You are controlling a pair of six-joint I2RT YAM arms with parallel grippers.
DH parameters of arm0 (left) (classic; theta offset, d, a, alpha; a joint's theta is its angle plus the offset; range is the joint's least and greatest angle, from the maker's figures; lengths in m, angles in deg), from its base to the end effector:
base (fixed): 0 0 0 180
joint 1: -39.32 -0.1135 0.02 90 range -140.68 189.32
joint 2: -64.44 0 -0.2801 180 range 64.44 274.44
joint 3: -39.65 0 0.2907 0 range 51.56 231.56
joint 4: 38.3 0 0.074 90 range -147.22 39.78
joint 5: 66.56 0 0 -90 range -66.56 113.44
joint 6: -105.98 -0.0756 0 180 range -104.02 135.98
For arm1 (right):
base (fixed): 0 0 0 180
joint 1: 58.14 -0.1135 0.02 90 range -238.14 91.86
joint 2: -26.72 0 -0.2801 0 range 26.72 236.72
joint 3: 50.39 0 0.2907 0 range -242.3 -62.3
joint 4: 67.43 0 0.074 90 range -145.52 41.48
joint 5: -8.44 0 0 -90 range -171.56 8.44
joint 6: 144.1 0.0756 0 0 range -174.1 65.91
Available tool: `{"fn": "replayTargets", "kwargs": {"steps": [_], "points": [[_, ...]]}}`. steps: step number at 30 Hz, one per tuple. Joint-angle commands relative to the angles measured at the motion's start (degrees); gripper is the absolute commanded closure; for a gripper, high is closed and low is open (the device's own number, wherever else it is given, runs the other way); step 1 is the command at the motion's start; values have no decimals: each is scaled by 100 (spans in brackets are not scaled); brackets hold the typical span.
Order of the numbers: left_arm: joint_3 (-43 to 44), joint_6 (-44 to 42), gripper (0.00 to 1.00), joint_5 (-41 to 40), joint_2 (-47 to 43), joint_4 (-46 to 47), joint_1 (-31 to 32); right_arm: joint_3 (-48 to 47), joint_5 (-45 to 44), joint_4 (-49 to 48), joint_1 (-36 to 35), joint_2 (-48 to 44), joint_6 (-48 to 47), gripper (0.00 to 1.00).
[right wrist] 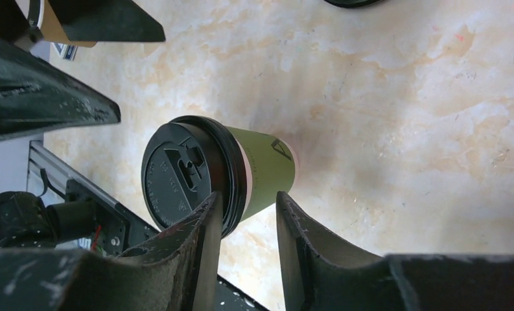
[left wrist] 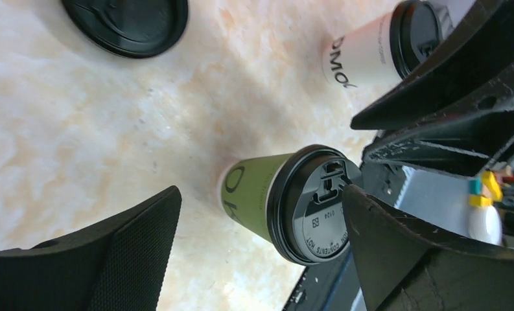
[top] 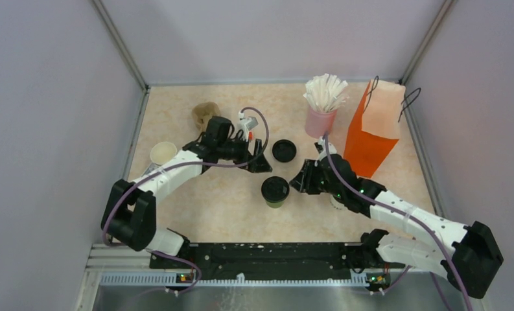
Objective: Pack the takeout coffee
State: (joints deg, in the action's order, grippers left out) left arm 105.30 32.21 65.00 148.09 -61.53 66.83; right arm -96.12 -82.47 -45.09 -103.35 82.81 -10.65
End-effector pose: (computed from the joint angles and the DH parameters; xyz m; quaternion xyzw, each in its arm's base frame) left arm 0.2994 -0.2125 0.2160 0.2295 0.8330 -0.4437 0.2379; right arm 0.1950 0.1947 0.2129 -0.0097 0.8775 0.3300 0.3478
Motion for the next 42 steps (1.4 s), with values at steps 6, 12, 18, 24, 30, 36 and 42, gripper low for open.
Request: {"fn": "replayTargets", "kwargs": {"steps": [6, 12, 18, 24, 30, 36, 42], "points": [[-99, -99, 1, -1224, -1206, -393, -139, -795, 346, -301, -27, 33, -1598, 43], [-1068, 181, 5, -63, -1862, 32, -382, -1702, 907, 110, 28, 1100, -2696, 41], [-2235, 837, 34, 347, -2454, 594, -263, -2090, 1354, -2, 331, 1711, -2317, 49], [-3133, 1709, 45, -36, -2592, 1877, 312, -2296, 913, -101, 381, 2356, -2213, 59], [-3360, 2093, 55, -164, -1741, 3150, 585, -2260, 923, -182, 381, 2862, -2139, 63], [-2889, 1921, 57, -279, -1079, 3424, 586, -2063, 478, 255, 381, 2695, -1775, 64], [-2296, 1624, 54, -468, -604, 3329, 546, -1256, 281, 283, 381, 1925, -1246, 64]]}}
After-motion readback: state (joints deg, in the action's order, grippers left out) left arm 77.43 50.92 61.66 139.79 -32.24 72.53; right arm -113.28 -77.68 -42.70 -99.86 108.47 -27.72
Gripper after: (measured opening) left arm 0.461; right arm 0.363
